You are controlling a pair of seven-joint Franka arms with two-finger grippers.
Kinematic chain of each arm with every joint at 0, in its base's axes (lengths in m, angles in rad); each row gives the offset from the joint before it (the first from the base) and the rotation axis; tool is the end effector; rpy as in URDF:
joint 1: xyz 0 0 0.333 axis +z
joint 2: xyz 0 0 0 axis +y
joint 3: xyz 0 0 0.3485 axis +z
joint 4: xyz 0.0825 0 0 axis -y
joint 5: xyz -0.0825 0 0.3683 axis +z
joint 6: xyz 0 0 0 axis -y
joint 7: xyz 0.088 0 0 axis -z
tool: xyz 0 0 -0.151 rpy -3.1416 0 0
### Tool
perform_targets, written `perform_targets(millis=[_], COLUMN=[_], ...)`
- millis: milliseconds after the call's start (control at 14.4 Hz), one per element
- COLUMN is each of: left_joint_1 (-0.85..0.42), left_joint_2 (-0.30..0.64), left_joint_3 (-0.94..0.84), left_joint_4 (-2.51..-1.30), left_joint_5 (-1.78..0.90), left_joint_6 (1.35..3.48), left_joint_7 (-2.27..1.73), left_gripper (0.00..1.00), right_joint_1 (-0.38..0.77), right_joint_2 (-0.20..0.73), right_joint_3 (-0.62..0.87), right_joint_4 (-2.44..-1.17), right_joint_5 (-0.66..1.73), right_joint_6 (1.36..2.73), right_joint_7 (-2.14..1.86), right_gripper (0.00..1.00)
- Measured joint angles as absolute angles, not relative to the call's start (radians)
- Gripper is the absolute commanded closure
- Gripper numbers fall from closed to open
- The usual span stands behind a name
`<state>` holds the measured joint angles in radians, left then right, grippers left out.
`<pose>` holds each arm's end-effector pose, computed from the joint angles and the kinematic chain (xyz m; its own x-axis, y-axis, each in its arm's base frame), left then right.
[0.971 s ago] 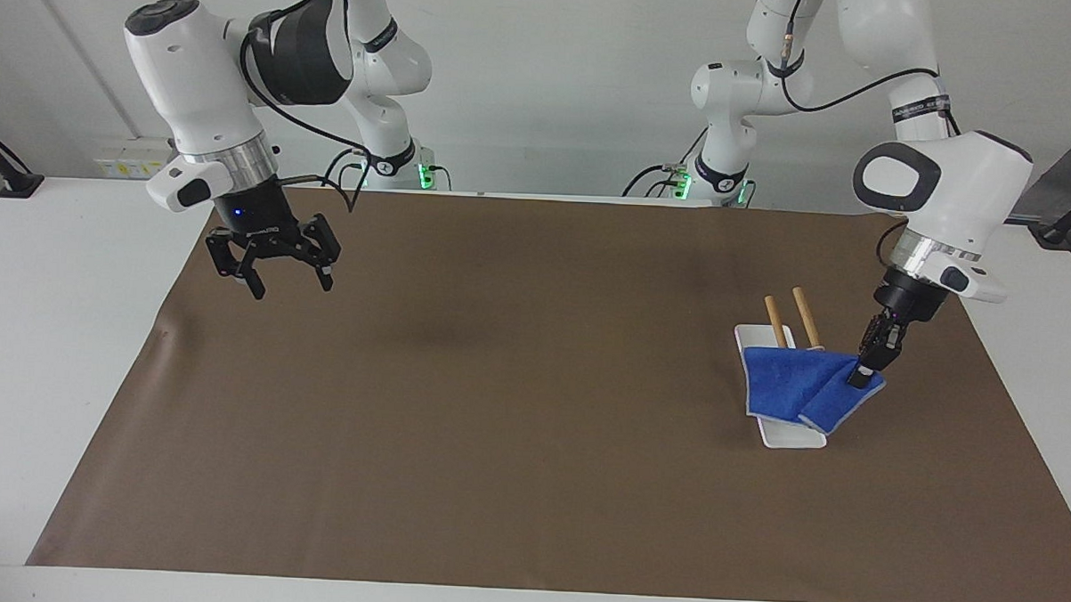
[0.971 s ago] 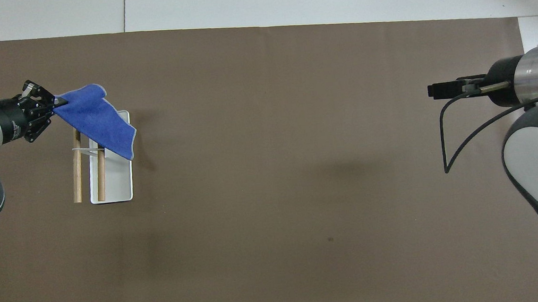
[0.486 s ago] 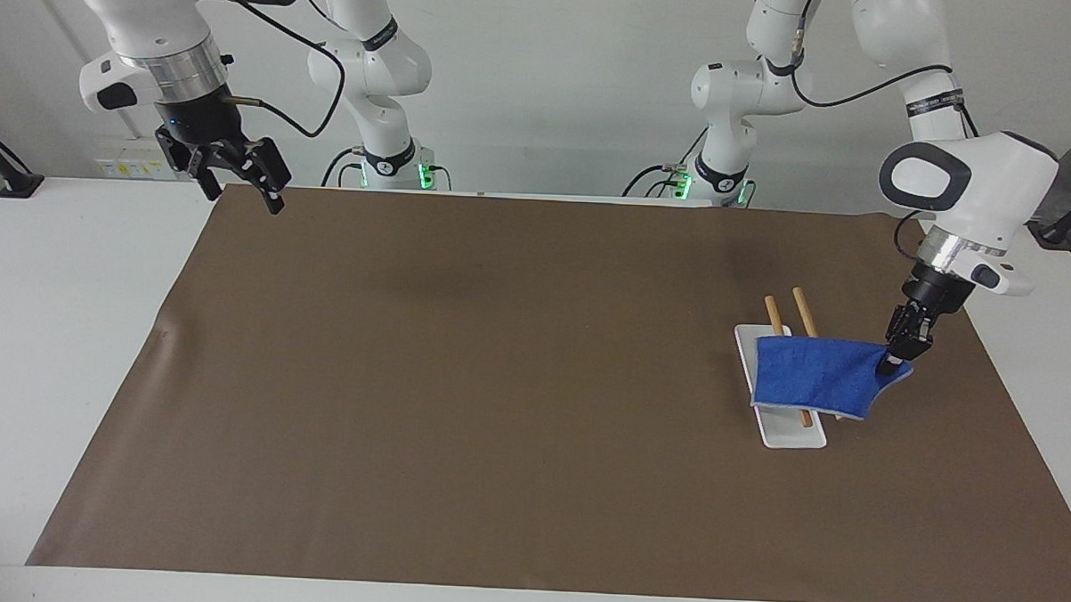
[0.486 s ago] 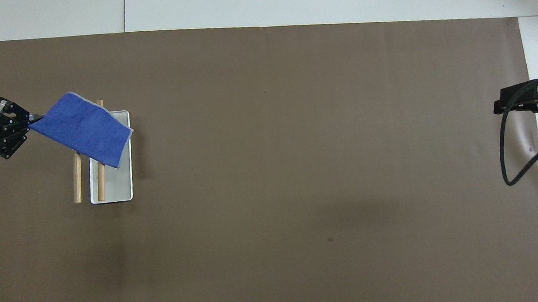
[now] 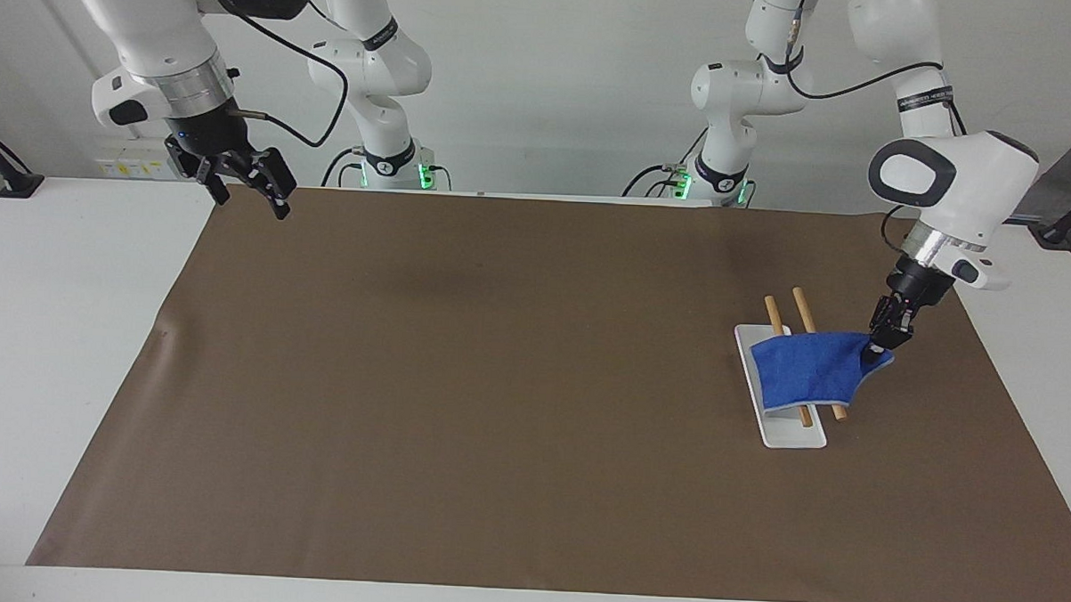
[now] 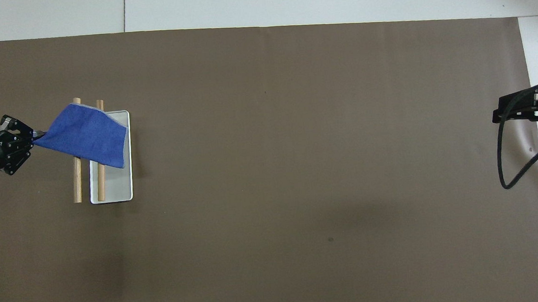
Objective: Right arm passes towel to left arm to hang
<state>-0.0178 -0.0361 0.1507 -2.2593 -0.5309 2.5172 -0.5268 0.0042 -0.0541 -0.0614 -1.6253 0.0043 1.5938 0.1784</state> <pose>0.5383 0.0637 0.4089 0.5044 0.8629 -0.0330 0.7778 -0.4373 0.4515 0.5224 -0.0302 0.6188 0.9721 -0.2335 0.0208 -0.2333 -0.9723 -0.0115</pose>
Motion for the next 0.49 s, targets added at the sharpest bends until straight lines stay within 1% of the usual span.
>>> perform_targets(millis=[347,416,486], left_joint_1=[-0.018,-0.018,-0.018], left_joint_2=[-0.064,-0.066,-0.067], left_joint_3=[0.15,0.15,0.149], left_joint_4=[-2.328,-2.335,-2.338], left_joint_5=[-0.531,-0.531,-0.531], left_joint_6=[2.517,2.517,2.517], left_joint_7=[-0.527,-0.527,-0.527], left_gripper=[1.0,0.82,0.53], right_joint_1=[-0.004,-0.004,-0.004], right_joint_2=[-0.057,-0.058,-0.06], right_joint_3=[-0.06,-0.059,-0.059], right_joint_4=[-1.639,-1.642,-1.645], right_joint_5=[-0.002,-0.002,-0.002], right_joint_6=[1.59,1.59,1.59], right_joint_7=[0.137,0.121,0.11], right_gripper=[0.0,0.0,0.0])
